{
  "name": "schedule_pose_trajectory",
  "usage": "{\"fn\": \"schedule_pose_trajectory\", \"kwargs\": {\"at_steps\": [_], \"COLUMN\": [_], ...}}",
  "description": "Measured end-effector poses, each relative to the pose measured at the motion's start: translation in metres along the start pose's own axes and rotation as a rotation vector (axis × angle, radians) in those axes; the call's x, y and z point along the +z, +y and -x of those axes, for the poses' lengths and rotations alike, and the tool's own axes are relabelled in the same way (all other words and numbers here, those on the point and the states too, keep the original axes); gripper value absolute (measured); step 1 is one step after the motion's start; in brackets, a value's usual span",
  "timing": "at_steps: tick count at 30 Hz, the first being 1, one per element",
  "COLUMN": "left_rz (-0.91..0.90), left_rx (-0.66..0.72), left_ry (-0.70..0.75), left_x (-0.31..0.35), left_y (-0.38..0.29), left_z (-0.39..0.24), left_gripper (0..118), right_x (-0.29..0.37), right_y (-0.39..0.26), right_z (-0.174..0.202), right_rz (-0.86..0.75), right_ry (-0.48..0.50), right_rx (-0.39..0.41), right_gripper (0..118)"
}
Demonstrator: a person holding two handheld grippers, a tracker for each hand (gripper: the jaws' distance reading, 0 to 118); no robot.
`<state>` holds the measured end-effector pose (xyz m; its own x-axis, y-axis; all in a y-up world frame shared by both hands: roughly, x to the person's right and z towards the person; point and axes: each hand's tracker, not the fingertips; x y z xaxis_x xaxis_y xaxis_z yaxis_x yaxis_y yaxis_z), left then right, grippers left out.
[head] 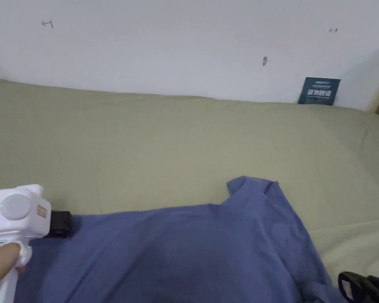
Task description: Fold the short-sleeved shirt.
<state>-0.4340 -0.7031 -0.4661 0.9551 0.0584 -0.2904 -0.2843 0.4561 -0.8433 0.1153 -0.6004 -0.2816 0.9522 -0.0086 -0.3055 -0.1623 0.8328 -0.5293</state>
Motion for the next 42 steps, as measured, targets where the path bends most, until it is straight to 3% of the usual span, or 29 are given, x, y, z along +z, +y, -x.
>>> {"fn": "schedule_pose_trajectory", "kwargs": {"at_steps": [2,5,6,7,8,10,11,12,15,19,20,21,24,25,27,33,42], "left_rz": [-0.026,-0.065,-0.059,-0.058,-0.06,-0.071,-0.07,-0.064,-0.043,-0.02,-0.014,-0.009,-0.001,0.003,0.008,-0.002,-0.163], "left_rx": [0.01,0.041,0.068,0.088,0.07,0.027,0.011,-0.006,-0.043,-0.049,-0.051,-0.056,-0.076,-0.076,-0.066,-0.078,-0.165], "left_ry": [0.003,-0.026,-0.113,-0.109,-0.089,-0.082,-0.076,-0.077,-0.052,-0.048,-0.051,-0.05,-0.042,-0.042,-0.047,-0.083,-0.16], "left_x": [0.007,0.024,0.027,0.029,0.027,0.031,0.033,0.031,0.027,0.02,0.019,0.019,0.018,0.018,0.018,0.04,0.145], "left_y": [-0.007,-0.006,-0.007,-0.007,-0.005,-0.007,-0.009,-0.008,-0.007,-0.008,-0.009,-0.009,-0.008,-0.006,-0.004,-0.012,-0.044], "left_z": [0.0,0.012,0.016,0.018,0.021,0.017,0.014,0.013,0.007,0.002,0.001,0.0,0.0,0.001,0.002,0.006,0.038], "left_gripper": [81,5,5,5,5,5,5,5,5,5,5,5,5,5,5,5,5], "right_x": [-0.012,-0.055,-0.075,-0.101,-0.13,-0.19,-0.22,-0.247,-0.307,-0.346,-0.351,-0.347,-0.338,-0.331,-0.325,-0.262,-0.114], "right_y": [0.013,0.051,0.064,0.078,0.092,0.116,0.12,0.123,0.127,0.122,0.12,0.122,0.121,0.124,0.123,0.131,0.154], "right_z": [-0.011,-0.032,-0.038,-0.046,-0.053,-0.069,-0.072,-0.076,-0.082,-0.094,-0.097,-0.1,-0.102,-0.1,-0.094,-0.077,-0.074], "right_rz": [0.012,0.082,0.099,0.135,0.191,0.381,0.474,0.514,0.562,0.67,0.661,0.656,0.643,0.626,0.595,0.496,0.295], "right_ry": [0.017,0.063,0.076,0.091,0.089,0.118,0.086,0.045,-0.036,-0.095,-0.091,-0.09,-0.087,-0.086,-0.043,0.055,0.091], "right_rx": [-0.016,-0.041,-0.051,-0.066,-0.079,-0.089,-0.096,-0.072,-0.024,-0.056,-0.058,-0.062,-0.135,-0.143,-0.13,-0.118,-0.079], "right_gripper": [0,0,0,1,12,79,101,107,101,97,92,75,68,57,0,0,0]}}
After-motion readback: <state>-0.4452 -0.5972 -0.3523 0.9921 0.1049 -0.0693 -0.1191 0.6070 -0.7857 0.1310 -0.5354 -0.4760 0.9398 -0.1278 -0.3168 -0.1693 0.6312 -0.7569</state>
